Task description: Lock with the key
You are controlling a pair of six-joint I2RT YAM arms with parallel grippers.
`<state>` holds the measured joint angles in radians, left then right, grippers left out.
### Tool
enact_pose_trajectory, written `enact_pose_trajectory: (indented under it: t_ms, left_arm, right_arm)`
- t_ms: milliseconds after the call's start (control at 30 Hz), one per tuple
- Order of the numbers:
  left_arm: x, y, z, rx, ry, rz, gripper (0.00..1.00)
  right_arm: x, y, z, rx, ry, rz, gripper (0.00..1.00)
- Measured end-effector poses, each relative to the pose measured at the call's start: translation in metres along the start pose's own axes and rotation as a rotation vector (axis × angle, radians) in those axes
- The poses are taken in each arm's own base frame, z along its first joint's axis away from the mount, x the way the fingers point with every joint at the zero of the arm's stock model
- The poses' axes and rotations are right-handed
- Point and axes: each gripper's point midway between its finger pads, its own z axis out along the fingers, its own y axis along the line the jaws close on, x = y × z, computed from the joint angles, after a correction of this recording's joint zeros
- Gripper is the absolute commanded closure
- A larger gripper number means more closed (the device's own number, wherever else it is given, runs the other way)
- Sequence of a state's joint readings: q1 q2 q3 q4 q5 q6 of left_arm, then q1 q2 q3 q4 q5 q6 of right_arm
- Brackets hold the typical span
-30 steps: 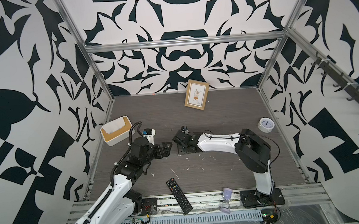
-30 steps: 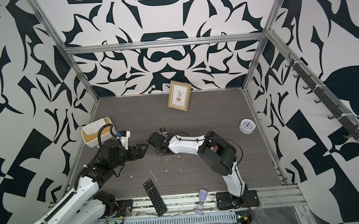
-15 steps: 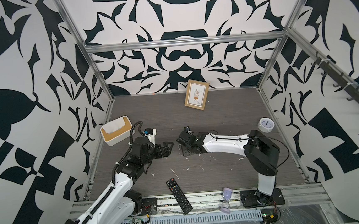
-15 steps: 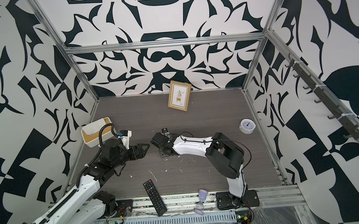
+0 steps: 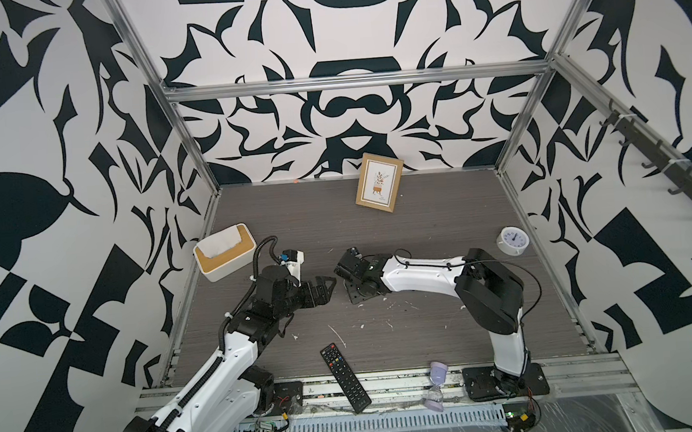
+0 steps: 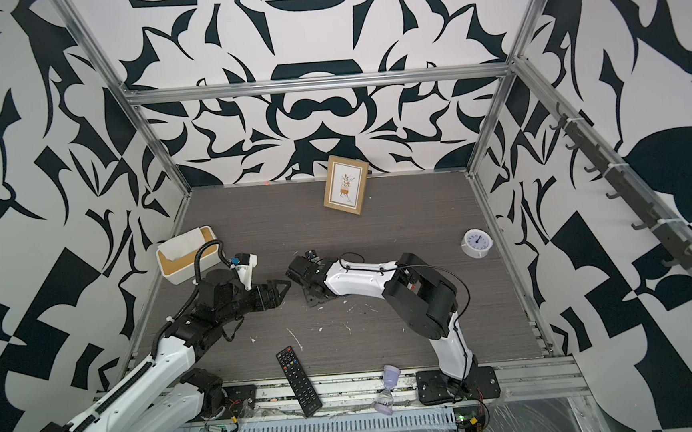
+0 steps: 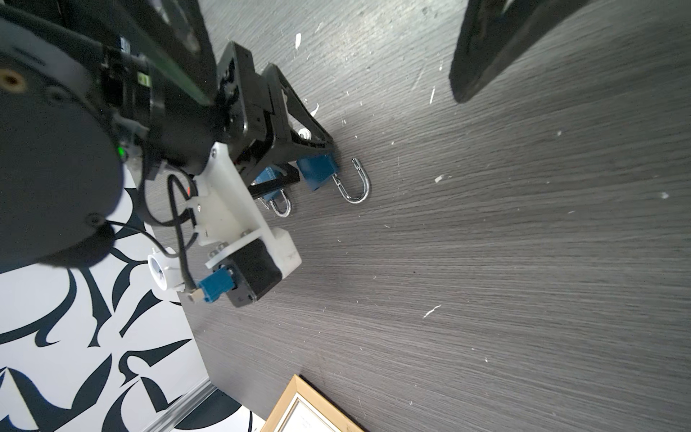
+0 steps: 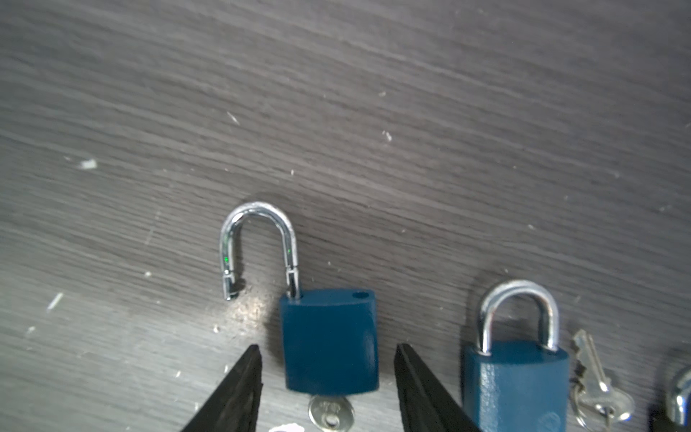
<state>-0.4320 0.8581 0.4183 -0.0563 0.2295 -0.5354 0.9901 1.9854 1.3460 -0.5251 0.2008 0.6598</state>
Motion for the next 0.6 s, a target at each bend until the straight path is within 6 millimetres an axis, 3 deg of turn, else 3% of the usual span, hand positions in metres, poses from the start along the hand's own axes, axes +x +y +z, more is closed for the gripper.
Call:
enact_pose_trajectory:
  t_ms: [600]
  left_arm:
    - [0.0005, 0.0009, 0.0021, -0.001, 0.004, -0.001, 0.00]
  right_arm:
    - [-0.0013, 0.0026, 0.0044, 0.004, 0.009, -0.042, 0.56]
